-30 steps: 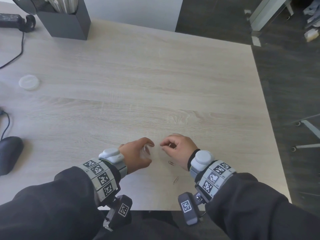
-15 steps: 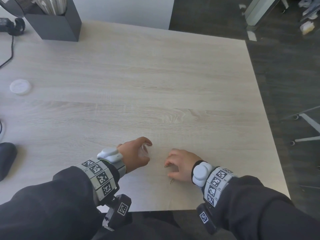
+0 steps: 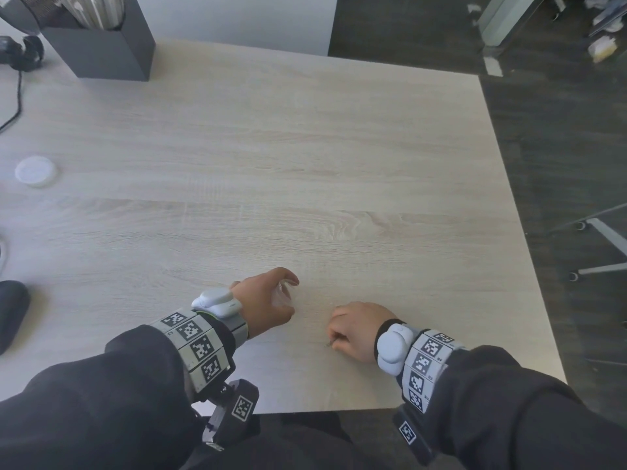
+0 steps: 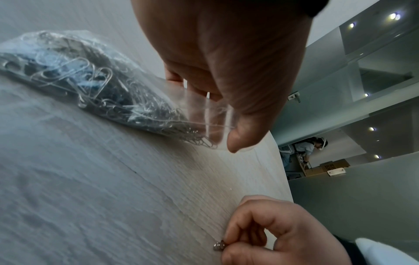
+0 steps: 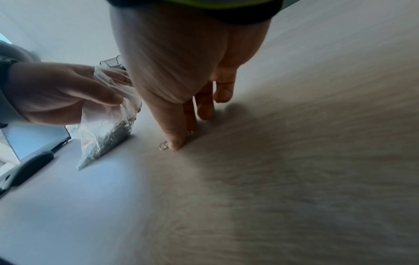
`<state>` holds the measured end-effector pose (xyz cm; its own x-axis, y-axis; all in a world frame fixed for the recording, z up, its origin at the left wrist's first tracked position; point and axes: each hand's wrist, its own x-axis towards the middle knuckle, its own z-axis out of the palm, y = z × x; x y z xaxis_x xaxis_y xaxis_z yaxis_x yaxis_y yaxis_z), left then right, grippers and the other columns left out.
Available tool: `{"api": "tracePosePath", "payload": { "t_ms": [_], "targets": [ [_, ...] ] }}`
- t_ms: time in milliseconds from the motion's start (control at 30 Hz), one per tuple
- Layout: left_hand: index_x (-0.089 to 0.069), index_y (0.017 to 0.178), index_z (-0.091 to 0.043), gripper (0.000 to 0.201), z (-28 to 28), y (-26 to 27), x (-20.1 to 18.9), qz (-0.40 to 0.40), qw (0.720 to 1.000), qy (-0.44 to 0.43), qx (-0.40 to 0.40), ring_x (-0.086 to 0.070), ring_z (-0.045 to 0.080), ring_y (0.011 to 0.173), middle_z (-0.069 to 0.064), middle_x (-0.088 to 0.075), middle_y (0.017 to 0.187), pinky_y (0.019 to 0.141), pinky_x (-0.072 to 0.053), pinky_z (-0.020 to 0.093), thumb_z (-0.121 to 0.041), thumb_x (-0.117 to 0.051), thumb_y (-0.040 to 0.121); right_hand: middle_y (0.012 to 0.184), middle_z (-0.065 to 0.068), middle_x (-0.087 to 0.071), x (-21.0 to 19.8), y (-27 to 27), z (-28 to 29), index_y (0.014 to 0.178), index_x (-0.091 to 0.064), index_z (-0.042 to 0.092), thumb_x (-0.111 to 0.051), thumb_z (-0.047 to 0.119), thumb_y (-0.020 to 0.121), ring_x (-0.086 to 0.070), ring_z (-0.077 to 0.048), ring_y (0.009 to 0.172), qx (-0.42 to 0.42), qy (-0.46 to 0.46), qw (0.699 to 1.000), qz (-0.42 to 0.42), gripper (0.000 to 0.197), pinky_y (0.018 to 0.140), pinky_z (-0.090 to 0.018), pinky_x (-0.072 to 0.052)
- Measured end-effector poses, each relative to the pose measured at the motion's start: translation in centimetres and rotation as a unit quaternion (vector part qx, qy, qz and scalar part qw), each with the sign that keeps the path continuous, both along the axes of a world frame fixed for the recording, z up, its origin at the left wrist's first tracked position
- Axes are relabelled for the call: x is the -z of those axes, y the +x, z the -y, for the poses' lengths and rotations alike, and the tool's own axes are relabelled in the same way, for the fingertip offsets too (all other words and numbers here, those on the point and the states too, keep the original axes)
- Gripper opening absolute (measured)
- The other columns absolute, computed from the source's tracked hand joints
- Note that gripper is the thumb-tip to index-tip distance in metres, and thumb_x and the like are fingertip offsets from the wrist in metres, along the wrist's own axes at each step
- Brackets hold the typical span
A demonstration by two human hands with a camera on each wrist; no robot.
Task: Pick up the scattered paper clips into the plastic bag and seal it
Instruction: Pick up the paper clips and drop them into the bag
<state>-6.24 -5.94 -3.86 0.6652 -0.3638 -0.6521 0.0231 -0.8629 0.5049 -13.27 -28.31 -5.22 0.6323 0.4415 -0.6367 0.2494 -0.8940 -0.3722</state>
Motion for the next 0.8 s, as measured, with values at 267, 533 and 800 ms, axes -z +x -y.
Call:
{"api": "tracePosePath", "payload": {
  "t_ms": [267,533,800],
  "targets": [
    [-0.042,0.113,-0.060,0.048,0.1,0.0,-0.5,0.001,1.000,-0.002,0.002,-0.063,0.016,0.084,-0.023,-0.069,0.100,0.090,-0.054,0.042,-0.053,-0.055,0.067,0.092,0.006,-0.063,-1.0,0.8,-1.8,0.095,-0.059,0.027,-0.051,0.027,0.084,-0.055,-0.021,0.078,0.027,-0.081,0.994,-0.072,0.013,0.073,-0.030,-0.046],
    [-0.037,0.099,-0.072,0.041,-0.2,0.1,-0.4,0.000,1.000,-0.009,-0.010,-0.064,0.015,0.084,-0.031,-0.068,0.095,0.082,-0.057,0.040,-0.052,-0.053,0.068,0.079,0.010,-0.062,-1.3,1.6,-1.1,0.081,-0.055,0.027,-0.052,0.030,0.075,-0.059,-0.017,0.071,0.186,-0.042,0.981,-0.023,0.008,0.067,-0.028,-0.050],
    [-0.040,0.109,-0.063,0.051,-0.5,0.0,-1.3,-0.002,0.999,-0.031,-0.012,-0.064,0.016,0.088,-0.024,-0.068,0.094,0.082,-0.056,0.039,-0.052,-0.057,0.062,0.055,0.010,-0.053,-3.2,4.3,-4.6,0.072,-0.060,0.026,-0.068,0.026,0.077,-0.043,-0.005,0.048,0.343,0.220,0.913,0.005,0.010,0.054,-0.026,-0.041]
  ]
}}
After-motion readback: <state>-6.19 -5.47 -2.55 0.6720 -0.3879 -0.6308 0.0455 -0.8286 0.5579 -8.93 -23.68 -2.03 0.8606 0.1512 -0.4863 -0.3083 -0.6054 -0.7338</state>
